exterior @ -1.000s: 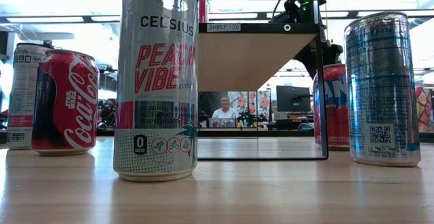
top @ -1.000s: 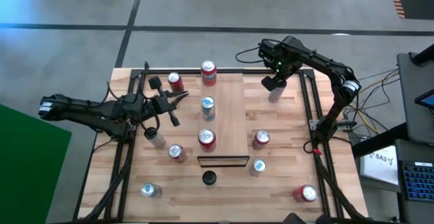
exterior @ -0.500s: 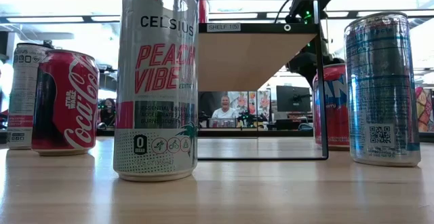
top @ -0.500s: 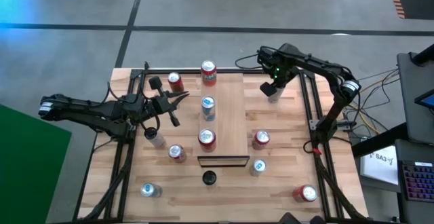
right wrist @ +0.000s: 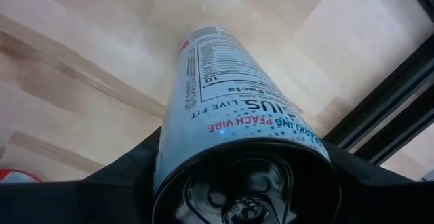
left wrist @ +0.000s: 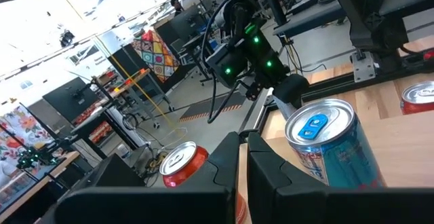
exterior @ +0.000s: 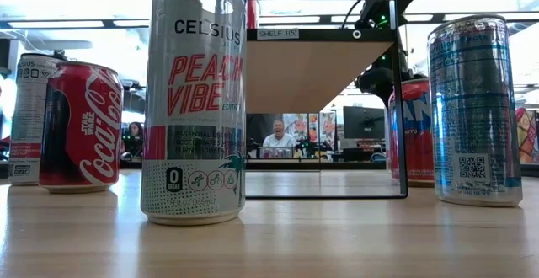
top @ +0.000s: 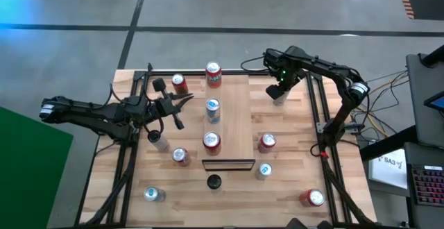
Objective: Place canned beverage on shelf
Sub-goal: Put the white and pink soda can on the top right shelf
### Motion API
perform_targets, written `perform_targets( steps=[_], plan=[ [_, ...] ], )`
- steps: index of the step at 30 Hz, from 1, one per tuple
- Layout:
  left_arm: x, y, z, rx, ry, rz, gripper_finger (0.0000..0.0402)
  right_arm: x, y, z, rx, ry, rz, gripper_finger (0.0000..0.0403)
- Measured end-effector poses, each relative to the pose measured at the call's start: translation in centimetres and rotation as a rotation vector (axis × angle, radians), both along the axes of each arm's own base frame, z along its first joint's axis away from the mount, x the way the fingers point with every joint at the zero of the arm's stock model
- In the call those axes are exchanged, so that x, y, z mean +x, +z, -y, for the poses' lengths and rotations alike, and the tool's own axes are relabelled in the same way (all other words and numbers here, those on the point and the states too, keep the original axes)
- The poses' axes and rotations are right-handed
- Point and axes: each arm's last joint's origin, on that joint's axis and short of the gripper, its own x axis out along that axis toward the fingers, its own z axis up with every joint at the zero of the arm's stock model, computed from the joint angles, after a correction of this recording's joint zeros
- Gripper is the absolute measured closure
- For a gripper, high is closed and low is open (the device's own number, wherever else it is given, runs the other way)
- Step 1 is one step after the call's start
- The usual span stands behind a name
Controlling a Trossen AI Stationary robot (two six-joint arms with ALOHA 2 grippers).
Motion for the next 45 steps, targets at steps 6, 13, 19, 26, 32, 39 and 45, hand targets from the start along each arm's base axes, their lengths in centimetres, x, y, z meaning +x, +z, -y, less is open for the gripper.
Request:
perform_targets(
  steps=[6, 13, 19, 26, 32, 39, 45],
  plan=[
    [0.0, 0.1, 0.0, -0.025, 0.000, 0.025, 0.0402, -0.7, 3.0, -0.6, -0.069, -0.003, 0.066, 0.0166],
    [0.0, 0.8, 0.0, -0.033, -0.001, 0.101, 0.0402, -2.6, 8.9, -3.3, -0.227, -0.026, 0.251, 0.0166],
    [0.1, 1.4, 0.2, -0.032, -0.083, 0.165, 0.0402, -3.8, 13.3, -7.1, -0.389, -0.002, 0.515, 0.0166],
    [1.0, 1.9, 0.9, -0.035, -0.169, 0.201, 0.0399, -4.7, 16.8, -11.8, -0.482, 0.090, 0.784, 0.0166],
    [3.7, 2.0, 2.5, 0.001, -0.198, 0.126, 0.0362, -3.5, 18.2, -15.2, -0.510, 0.218, 0.947, 0.0166],
    [6.1, 2.6, 3.9, 0.006, -0.165, 0.090, 0.0274, -2.1, 18.3, -18.2, -0.489, 0.339, 1.006, 0.0166],
    [9.1, 3.0, 6.2, 0.047, -0.219, 0.051, 0.0167, -0.9, 18.2, -19.7, -0.445, 0.397, 1.041, 0.0166]
  ],
)
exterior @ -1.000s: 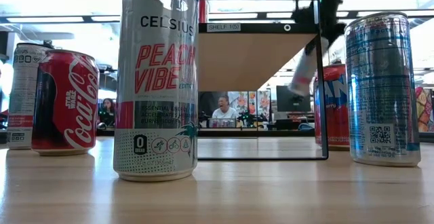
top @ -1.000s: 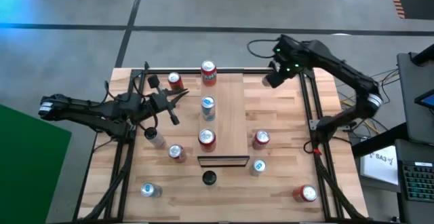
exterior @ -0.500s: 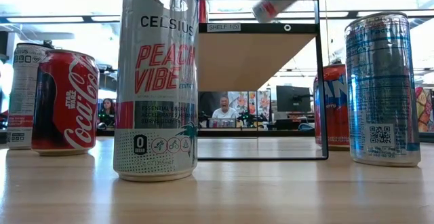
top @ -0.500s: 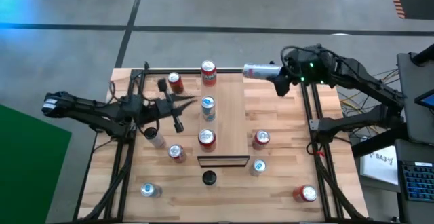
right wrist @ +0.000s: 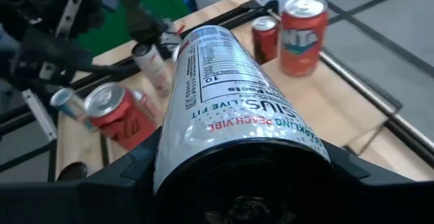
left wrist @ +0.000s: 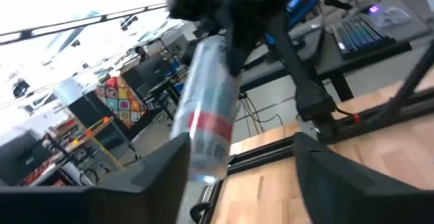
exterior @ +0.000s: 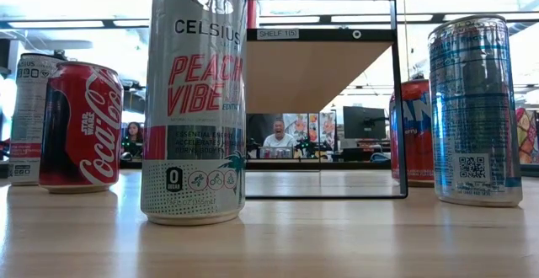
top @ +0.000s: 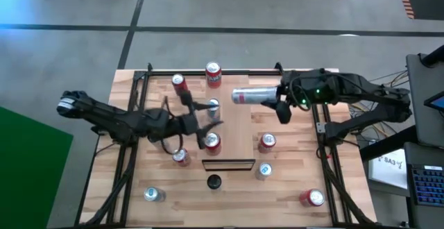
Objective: Place canned beverage on shelf
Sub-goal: Put the white and pink soda can on the top right shelf
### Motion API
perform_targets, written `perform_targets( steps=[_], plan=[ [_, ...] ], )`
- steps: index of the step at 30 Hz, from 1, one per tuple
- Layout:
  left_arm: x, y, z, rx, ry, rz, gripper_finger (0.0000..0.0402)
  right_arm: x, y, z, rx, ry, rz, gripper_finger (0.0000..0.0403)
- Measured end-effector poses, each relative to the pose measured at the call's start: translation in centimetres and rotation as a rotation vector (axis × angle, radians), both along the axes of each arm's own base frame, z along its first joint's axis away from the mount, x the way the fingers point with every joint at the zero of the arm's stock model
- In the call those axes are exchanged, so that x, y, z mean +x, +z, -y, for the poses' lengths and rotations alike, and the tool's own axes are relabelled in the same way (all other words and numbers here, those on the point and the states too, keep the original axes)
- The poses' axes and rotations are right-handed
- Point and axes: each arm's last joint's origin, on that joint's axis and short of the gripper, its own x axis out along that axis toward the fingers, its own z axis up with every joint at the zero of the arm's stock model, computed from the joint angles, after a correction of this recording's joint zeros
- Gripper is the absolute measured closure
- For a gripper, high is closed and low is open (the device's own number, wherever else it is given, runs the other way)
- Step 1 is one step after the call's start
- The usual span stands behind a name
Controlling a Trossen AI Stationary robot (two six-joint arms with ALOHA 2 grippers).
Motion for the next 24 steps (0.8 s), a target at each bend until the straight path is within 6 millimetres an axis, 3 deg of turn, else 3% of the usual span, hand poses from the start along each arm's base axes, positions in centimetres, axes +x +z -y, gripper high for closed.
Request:
perform_targets(
  steps=[4, 8, 24],
  plan=[
    [2.3, -0.1, 1.1, 0.048, 0.018, -0.035, 0.0110, 0.6, -0.3, -0.5, -0.004, 0.021, -0.013, 0.0166],
    [4.5, 0.2, 1.3, 0.078, 0.141, -0.052, 0.0083, 0.9, -0.5, -1.2, -0.001, 0.050, -0.023, 0.0166],
    [10.0, -0.2, 1.8, 0.154, 0.228, -0.113, 0.0079, 0.1, 0.4, -3.6, 0.051, 0.148, -0.011, 0.0166]
  ],
)
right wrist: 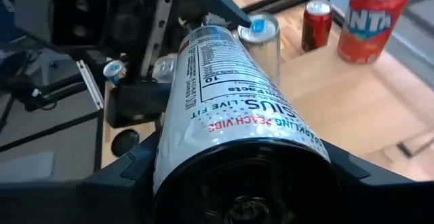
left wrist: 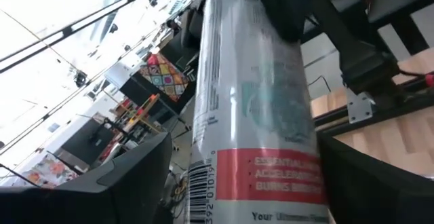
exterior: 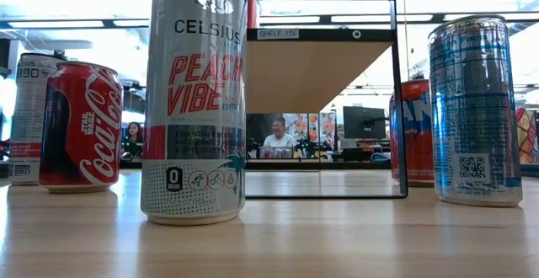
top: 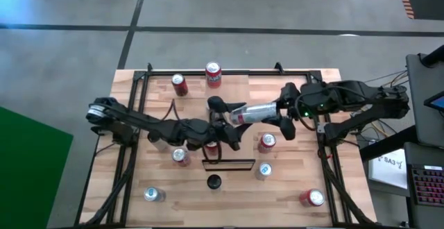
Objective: Place canned beverage on shelf
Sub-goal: Put the white and pink soda can on the top right shelf
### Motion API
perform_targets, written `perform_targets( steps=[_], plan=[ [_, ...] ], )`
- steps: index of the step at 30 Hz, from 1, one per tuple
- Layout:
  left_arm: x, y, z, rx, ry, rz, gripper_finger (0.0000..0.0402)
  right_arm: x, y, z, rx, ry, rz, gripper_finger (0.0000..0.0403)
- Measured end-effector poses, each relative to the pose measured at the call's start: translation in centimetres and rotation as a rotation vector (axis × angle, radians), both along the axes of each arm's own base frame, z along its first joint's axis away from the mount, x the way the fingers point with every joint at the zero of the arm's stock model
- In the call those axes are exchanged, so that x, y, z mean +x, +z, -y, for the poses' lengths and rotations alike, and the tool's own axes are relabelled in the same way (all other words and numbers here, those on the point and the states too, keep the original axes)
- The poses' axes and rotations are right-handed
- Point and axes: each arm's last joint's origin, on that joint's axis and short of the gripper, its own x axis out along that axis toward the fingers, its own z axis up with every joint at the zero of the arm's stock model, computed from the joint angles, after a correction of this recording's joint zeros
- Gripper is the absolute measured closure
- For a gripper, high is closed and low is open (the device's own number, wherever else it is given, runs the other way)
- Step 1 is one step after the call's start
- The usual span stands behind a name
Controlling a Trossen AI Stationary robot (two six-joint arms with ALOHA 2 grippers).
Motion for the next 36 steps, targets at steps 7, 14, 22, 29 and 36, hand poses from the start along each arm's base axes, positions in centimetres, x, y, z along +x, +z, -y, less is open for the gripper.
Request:
perform_targets(
  steps=[7, 14, 22, 29, 36],
  plan=[
    [1.5, -0.5, 0.3, -0.001, 0.005, -0.009, 0.0082, -0.4, -0.5, -0.2, 0.028, -0.017, -0.071, 0.0166],
    [3.0, -1.7, 0.5, -0.006, 0.014, -0.029, 0.0092, -0.3, -0.7, -0.2, 0.040, -0.026, -0.088, 0.0166],
    [3.0, -1.2, 0.5, -0.020, 0.011, -0.005, 0.0131, 0.2, -1.1, -0.3, 0.040, -0.037, -0.113, 0.0166],
    [3.1, -1.0, 0.4, -0.045, 0.032, 0.014, 0.0207, 1.0, -1.6, -0.4, 0.026, -0.046, -0.136, 0.0166],
    [3.1, -1.0, 0.4, -0.047, 0.031, 0.015, 0.0204, 1.0, -1.6, -0.4, 0.028, -0.041, -0.142, 0.0166]
  ],
)
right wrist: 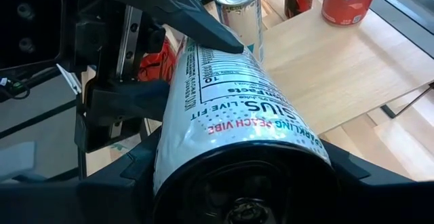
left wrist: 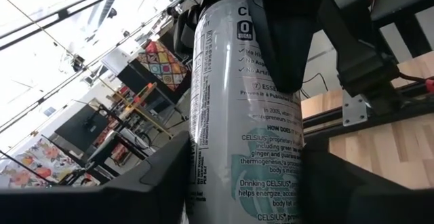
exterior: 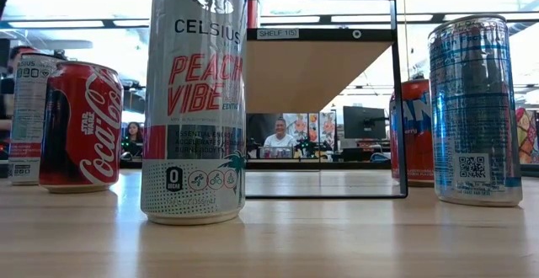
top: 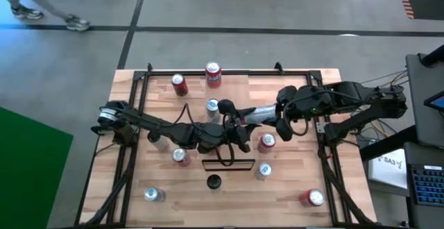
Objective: Place canned beverage on shelf
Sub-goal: Put the white and pink soda can on the top right shelf
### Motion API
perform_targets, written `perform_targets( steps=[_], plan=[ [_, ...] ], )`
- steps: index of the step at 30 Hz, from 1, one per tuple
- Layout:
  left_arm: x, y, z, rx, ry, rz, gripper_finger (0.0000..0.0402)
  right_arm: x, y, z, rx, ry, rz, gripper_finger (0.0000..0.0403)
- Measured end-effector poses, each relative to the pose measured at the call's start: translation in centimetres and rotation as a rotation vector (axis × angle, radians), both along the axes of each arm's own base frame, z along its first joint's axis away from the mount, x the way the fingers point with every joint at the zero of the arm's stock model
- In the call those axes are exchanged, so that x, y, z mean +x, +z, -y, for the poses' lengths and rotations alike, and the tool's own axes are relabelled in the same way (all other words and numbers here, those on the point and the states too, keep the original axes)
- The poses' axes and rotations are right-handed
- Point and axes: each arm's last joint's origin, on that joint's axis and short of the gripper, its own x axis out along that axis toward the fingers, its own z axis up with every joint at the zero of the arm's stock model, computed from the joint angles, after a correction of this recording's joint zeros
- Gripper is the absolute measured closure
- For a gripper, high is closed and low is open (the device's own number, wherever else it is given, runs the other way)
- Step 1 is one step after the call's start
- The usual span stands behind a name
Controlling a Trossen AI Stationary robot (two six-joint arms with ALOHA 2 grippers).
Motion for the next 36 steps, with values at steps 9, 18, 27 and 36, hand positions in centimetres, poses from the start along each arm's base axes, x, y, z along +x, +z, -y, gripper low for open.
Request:
perform_targets(
  steps=[9, 18, 27, 36],
  plan=[
    [0.0, 0.0, 0.0, -0.015, -0.014, 0.009, 0.0164, -0.2, 0.0, 0.0, -0.003, 0.007, -0.004, 0.0166],
    [-0.8, 1.0, 1.5, 0.036, -0.056, 0.007, 0.0094, -1.1, -0.6, 0.2, 0.006, -0.043, -0.087, 0.0166],
    [-2.9, 3.3, 2.2, 0.031, -0.085, 0.019, 0.0087, -2.8, -1.6, 0.7, 0.011, -0.168, -0.257, 0.0166],
    [-5.3, 5.3, 3.7, -0.026, -0.250, 0.038, 0.0086, -4.6, -1.9, 1.0, 0.087, -0.313, -0.408, 0.0166]
  ],
)
